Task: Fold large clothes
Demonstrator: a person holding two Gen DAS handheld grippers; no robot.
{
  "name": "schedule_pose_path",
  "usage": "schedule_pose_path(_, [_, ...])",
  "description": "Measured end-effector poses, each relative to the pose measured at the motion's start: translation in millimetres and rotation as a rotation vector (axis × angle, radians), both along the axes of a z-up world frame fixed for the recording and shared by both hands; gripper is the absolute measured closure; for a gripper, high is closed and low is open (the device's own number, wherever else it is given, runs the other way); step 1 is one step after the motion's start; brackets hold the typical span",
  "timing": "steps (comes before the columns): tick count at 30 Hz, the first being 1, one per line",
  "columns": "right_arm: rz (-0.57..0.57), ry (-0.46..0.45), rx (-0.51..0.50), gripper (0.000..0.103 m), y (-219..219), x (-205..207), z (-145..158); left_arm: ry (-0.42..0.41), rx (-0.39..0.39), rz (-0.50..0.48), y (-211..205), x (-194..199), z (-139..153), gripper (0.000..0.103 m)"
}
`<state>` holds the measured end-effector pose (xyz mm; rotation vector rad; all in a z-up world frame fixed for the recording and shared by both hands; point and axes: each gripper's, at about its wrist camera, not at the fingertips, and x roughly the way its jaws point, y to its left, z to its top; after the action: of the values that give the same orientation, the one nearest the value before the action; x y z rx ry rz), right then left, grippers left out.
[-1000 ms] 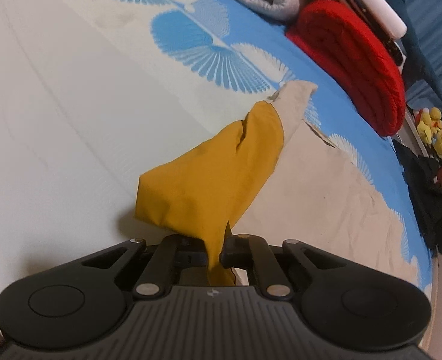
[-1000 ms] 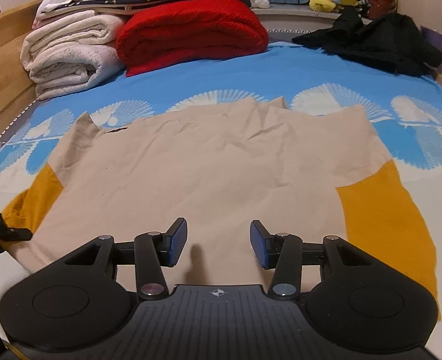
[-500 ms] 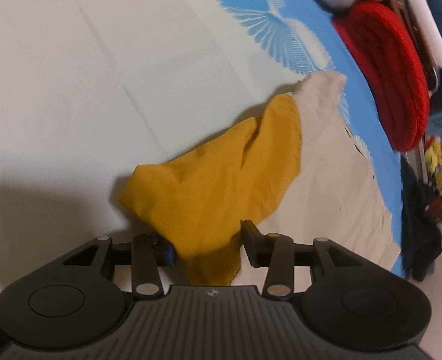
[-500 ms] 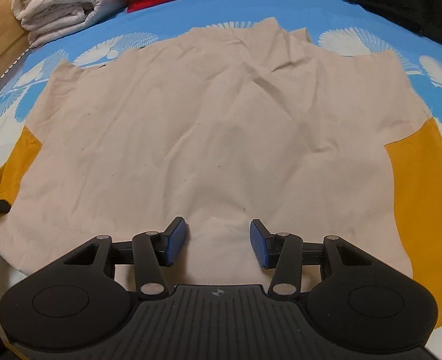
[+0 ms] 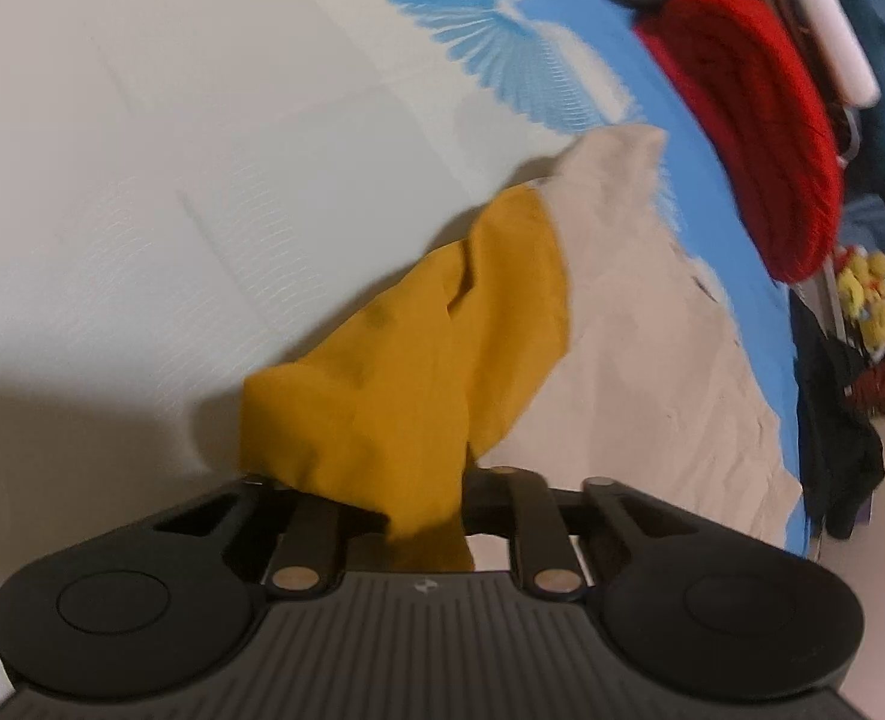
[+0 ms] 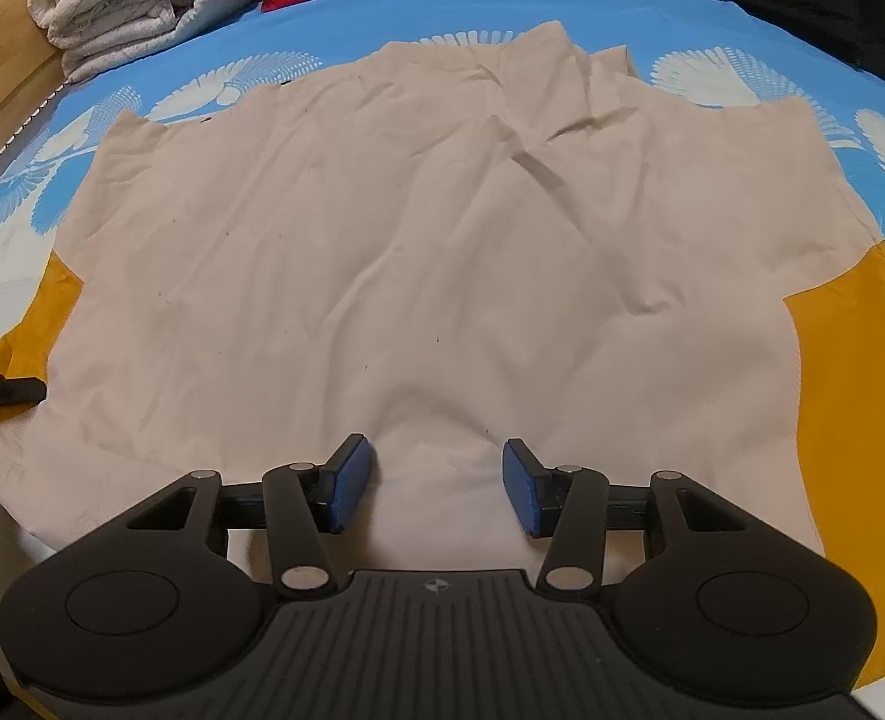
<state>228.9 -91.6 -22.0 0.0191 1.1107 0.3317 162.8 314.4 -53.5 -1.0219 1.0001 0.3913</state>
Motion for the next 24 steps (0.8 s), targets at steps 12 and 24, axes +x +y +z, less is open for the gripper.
schedule_pose_path(12, [-0.114,-0.038,0.095,0.053,-22,0,18,-0.219,0.349,-0.264,-65,9,83,0.094])
schedule_pose_path(24, [-0.251,-0.227,0.183,0.053,-147,-5,76,-0.464,0.489,-0.535,-193,27,140,0.095])
